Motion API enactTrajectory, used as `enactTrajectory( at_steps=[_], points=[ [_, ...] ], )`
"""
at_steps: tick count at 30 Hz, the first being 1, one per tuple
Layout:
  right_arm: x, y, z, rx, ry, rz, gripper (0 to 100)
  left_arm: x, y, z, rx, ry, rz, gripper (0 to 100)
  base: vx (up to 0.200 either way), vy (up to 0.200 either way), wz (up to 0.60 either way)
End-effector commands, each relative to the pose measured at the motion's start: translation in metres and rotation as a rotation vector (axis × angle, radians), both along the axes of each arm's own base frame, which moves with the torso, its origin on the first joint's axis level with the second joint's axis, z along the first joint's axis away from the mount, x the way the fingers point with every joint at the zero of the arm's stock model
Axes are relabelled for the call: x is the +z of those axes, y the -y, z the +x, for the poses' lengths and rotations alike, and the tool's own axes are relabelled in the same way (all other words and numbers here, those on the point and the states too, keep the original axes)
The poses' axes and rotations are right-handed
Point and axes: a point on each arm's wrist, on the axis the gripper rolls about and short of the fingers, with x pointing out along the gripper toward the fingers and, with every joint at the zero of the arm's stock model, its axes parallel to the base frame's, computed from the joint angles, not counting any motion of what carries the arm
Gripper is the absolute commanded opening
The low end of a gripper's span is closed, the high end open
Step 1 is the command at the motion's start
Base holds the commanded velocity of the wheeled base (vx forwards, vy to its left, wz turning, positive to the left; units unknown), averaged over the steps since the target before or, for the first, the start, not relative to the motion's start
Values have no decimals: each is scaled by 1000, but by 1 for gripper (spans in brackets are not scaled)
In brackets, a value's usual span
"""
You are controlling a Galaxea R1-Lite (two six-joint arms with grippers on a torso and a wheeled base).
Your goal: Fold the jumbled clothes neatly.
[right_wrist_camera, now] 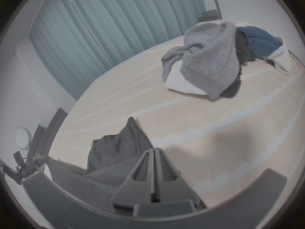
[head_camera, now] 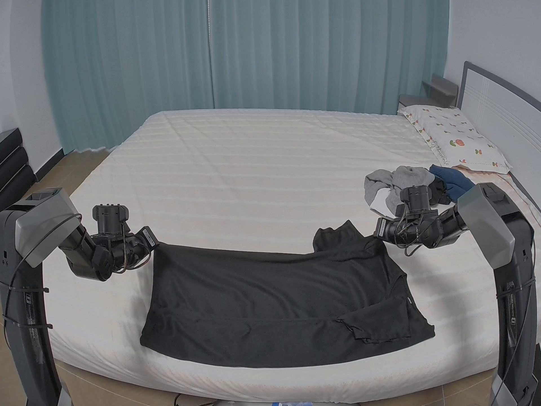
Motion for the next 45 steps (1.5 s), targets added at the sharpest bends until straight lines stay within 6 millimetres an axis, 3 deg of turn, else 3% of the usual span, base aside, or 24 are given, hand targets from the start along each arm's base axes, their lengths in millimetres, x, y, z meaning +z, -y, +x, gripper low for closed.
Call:
enactTrajectory(
  at_steps=[1, 5, 17, 33, 45],
  points=[
    [19, 15, -9, -23, 12, 12, 0, 2, -1, 0, 2, 7, 0, 0, 0, 0, 0],
    [28, 28, -15, -55, 51, 38, 0, 4, -1, 0, 5, 13, 2, 0, 0, 0, 0],
    [40, 30, -28, -88, 136, 145, 0, 11, -4, 0, 18, 32, 6, 0, 0, 0, 0],
    [31, 29, -46, -78, 94, 184, 0, 14, -3, -1, 11, 37, 6, 0, 0, 0, 0],
    [29, 41, -43, -107, 128, 201, 0, 11, 1, 2, -24, 43, 44, 0, 0, 0, 0]
  ],
)
